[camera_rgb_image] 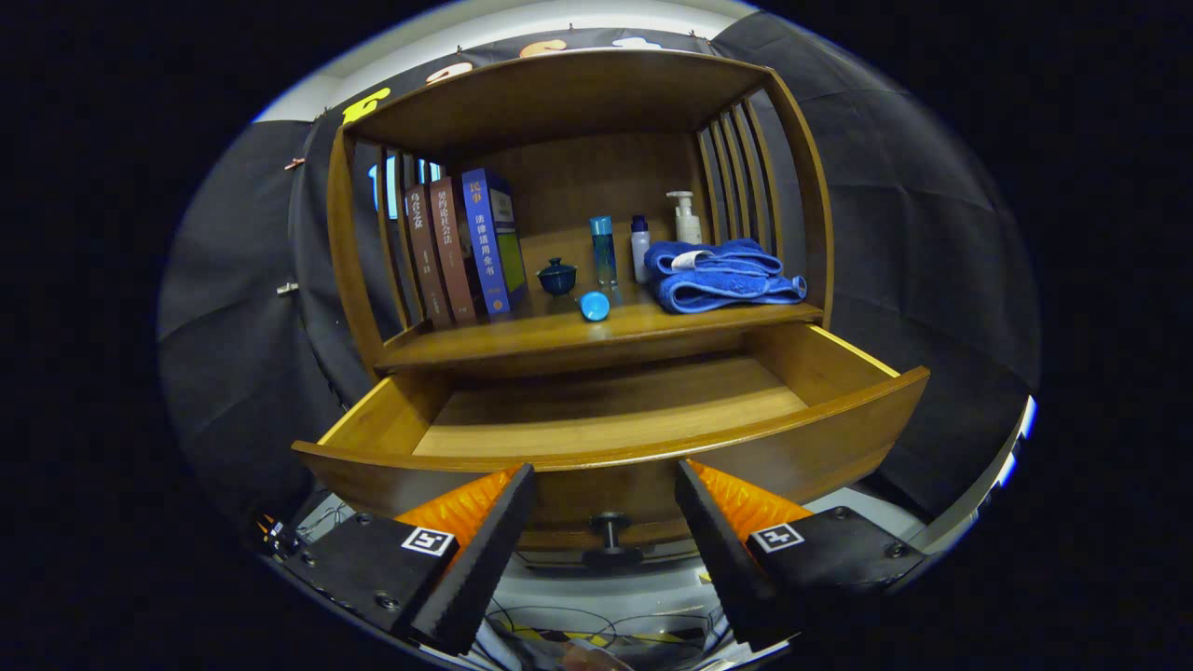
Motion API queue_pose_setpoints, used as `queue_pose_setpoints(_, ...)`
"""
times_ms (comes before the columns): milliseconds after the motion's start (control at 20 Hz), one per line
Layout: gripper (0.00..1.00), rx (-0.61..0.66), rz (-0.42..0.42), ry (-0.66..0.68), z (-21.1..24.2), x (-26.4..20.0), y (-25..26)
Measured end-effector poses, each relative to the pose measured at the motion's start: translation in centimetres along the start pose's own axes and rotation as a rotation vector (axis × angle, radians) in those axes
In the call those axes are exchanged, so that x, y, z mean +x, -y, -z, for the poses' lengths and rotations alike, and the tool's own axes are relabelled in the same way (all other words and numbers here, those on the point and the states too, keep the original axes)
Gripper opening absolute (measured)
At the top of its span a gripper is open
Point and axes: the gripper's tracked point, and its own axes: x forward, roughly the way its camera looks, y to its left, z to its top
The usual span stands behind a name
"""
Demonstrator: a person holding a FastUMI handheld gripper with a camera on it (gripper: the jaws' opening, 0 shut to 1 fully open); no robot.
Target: Pull open the drawer, take out the items inside it, and place them on the countertop above the cabinet.
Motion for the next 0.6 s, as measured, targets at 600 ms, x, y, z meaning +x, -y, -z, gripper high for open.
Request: queue_pose_setpoints(600, 1.00, 0.009, 0.001, -0.002, -3.0, 9.8, -1.3)
